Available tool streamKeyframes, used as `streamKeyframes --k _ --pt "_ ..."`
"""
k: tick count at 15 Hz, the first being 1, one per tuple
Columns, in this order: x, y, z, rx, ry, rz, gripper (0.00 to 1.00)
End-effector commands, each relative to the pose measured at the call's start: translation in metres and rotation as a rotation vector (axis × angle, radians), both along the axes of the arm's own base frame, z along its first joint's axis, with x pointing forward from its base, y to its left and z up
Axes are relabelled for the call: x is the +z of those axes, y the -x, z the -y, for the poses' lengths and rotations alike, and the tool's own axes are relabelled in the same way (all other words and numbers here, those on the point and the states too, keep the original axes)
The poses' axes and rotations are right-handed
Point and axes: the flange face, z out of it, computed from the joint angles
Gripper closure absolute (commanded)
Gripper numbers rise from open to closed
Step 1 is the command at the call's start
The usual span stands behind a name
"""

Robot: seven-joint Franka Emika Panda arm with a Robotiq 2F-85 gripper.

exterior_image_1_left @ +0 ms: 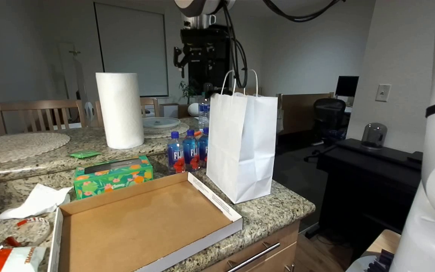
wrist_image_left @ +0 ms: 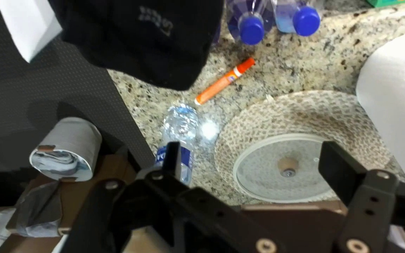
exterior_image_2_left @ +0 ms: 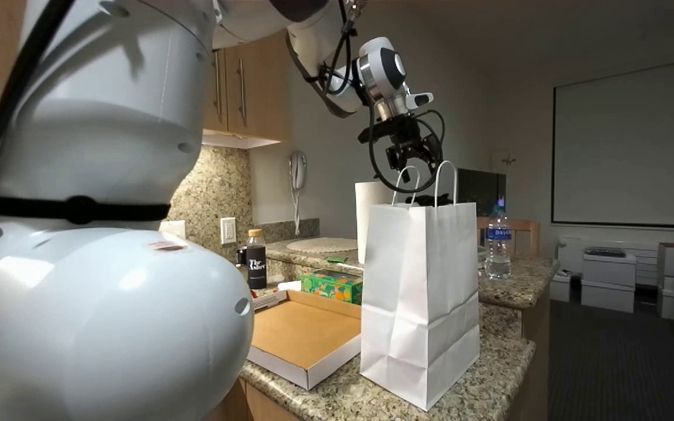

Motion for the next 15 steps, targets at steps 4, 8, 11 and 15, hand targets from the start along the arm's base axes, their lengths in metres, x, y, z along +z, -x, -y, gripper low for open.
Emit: streamKeyframes --k 4,8,11,15 --pt "-0.019 -0.007 0.008 -0.068 0.056 -0.266 0.00" --pt "-0.029 -0.007 0.010 -0.080 0.061 -0.350 0.00" --pt "-0.035 -0.007 0.010 -0.079 0.075 -0.394 0.00" --pt "-0.041 -0.007 0.008 -0.086 0.097 -0.435 0.00"
